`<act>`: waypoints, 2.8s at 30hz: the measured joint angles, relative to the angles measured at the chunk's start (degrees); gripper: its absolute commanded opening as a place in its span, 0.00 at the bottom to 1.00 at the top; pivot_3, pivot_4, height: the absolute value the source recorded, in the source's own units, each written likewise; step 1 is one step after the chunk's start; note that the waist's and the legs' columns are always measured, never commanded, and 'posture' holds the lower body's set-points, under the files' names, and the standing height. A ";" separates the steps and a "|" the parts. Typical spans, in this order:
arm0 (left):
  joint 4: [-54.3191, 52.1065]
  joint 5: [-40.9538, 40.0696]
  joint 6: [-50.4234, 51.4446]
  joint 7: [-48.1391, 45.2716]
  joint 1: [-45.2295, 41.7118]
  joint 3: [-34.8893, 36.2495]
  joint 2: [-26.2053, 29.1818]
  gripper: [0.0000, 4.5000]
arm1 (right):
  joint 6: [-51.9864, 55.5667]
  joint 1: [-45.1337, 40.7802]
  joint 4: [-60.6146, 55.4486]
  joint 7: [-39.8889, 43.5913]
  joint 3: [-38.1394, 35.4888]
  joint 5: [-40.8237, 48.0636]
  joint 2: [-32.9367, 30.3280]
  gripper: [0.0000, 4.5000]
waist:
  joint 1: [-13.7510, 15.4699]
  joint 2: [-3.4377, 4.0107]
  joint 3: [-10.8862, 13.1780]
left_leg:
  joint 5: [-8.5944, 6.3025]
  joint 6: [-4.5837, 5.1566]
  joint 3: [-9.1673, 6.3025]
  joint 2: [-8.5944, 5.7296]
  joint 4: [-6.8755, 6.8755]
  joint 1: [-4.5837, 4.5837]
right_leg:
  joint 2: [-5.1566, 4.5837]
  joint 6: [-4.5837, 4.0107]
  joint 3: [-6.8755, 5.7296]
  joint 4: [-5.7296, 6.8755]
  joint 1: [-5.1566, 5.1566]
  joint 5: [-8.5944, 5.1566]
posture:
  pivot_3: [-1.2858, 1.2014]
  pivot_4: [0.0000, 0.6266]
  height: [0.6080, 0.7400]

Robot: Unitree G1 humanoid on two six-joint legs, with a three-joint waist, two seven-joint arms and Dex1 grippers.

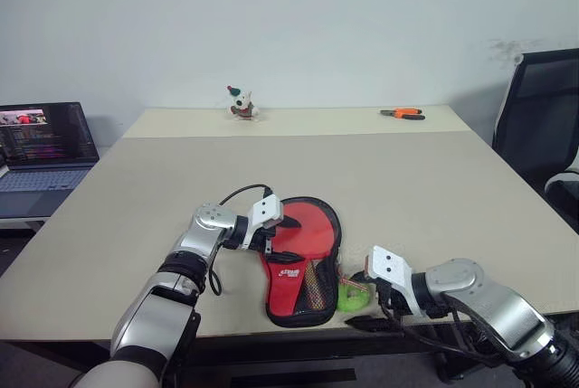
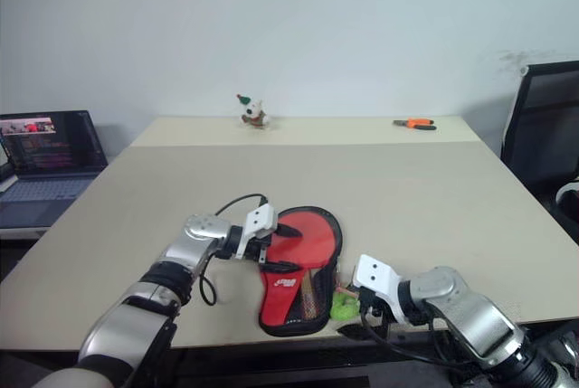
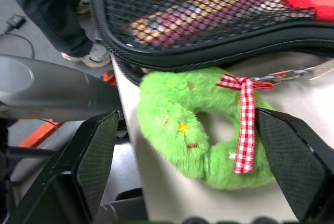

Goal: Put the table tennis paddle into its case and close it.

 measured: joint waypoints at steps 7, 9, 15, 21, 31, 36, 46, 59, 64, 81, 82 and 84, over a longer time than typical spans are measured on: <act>-0.17 0.00 0.02 -0.04 0.18 0.01 0.00 1.00 | -6.52 -0.15 2.08 -0.54 1.12 -5.64 -0.06 0.22 | 0.00 0.00 -0.03 | 0.00 0.00 0.00 0.00 0.00 0.02 | 0.00 0.00 0.00 0.01 0.01 0.00 | 0.52 0.24 1.00; -0.36 0.00 0.00 -0.06 0.44 -0.03 -0.01 1.00 | -7.04 -0.16 2.32 -0.47 1.04 -5.66 0.08 0.09 | 0.00 0.00 -0.03 | 0.00 0.00 0.00 0.00 0.00 0.04 | 0.00 -0.01 0.01 0.01 0.04 0.01 | 0.52 0.24 1.00; -1.40 -0.04 0.35 -0.76 1.06 -0.03 -0.06 1.00 | -6.70 0.56 1.85 2.43 -0.83 -4.44 -2.07 0.01 | 0.04 0.01 -0.04 | 0.00 0.00 0.00 -0.01 0.00 0.04 | -0.03 -0.08 0.00 0.00 0.06 0.05 | 0.52 0.24 1.00; -2.31 -0.04 0.39 -1.13 1.63 -0.02 -0.50 1.00 | -6.41 3.56 0.86 6.51 -5.11 -1.26 -7.10 0.01 | 0.15 0.02 -0.11 | 0.00 0.00 -0.01 -0.05 -0.02 0.04 | -0.06 -0.09 -0.01 -0.02 0.08 0.05 | 0.52 0.24 1.00; 2.17 1.65 -0.06 2.91 -0.19 -0.02 -3.70 1.00 | 1.68 4.31 -5.98 7.89 -9.02 5.83 -6.93 0.01 | 0.94 0.04 -0.23 | -0.02 0.02 -0.19 -0.17 -0.02 0.68 | -0.13 0.08 -0.14 -0.19 0.94 -0.05 | 0.52 0.24 1.00; 4.52 2.63 -2.41 4.22 -0.99 -0.03 -4.47 1.00 | 4.06 3.83 -7.24 6.74 -7.86 6.46 -4.70 0.01 | 1.33 0.04 -0.40 | -0.02 0.02 -0.18 -0.20 0.03 0.74 | -0.17 0.14 -0.13 -0.18 1.00 -0.02 | 0.52 0.24 1.00; 7.75 5.57 -7.39 5.98 -2.19 -0.89 -4.86 1.00 | 6.11 4.79 -9.18 6.65 -7.65 7.87 -5.07 0.01 | 1.61 0.01 -1.11 | -0.02 0.02 -0.14 -0.19 0.01 0.89 | -0.15 0.14 -0.09 -0.18 1.10 -0.03 | 0.52 0.24 1.00; 11.26 7.47 -7.22 7.93 -3.89 -0.92 -7.00 1.00 | 19.50 10.53 -21.92 1.47 -13.53 21.49 -3.01 0.01 | 1.90 0.06 -1.41 | -0.02 0.01 -0.24 -0.08 -0.01 1.33 | -0.26 0.24 -0.13 -0.33 1.64 -0.10 | 0.52 0.24 1.00; 12.26 8.16 -7.14 8.59 -4.48 -0.92 -7.60 1.00 | 25.39 12.35 -23.85 -5.25 -15.41 26.98 2.19 0.01 | 1.93 0.06 -1.43 | -0.03 0.01 -0.33 -0.07 -0.04 1.44 | -0.39 0.32 -0.12 -0.45 1.85 -0.16 | 0.52 0.24 1.00; 12.79 8.49 -7.28 8.68 -5.08 -1.23 -7.75 1.00 | 31.27 16.35 -27.03 -17.94 -13.48 34.59 10.58 0.01 | 2.03 0.07 -1.43 | -0.03 0.01 -0.57 -0.15 -0.13 1.37 | -0.55 0.19 -0.21 -0.66 1.89 -0.31 | 0.52 0.24 1.00; 12.78 8.49 -7.30 8.66 -5.08 -1.23 -7.59 1.00 | 31.29 16.51 -27.08 -18.11 -13.85 35.30 10.50 0.01 | 2.03 0.07 -1.43 | -0.03 0.01 -0.58 -0.15 -0.14 1.36 | -0.55 0.19 -0.22 -0.67 1.89 -0.30 | 0.52 0.24 1.00; 12.76 8.49 -7.33 8.57 -5.09 -1.24 -7.42 1.00 | 31.30 16.82 -27.10 -18.32 -14.48 36.63 10.19 0.01 | 2.03 0.07 -1.43 | -0.03 0.01 -0.59 -0.14 -0.17 1.36 | -0.55 0.19 -0.23 -0.70 1.89 -0.31 | 0.52 0.24 1.00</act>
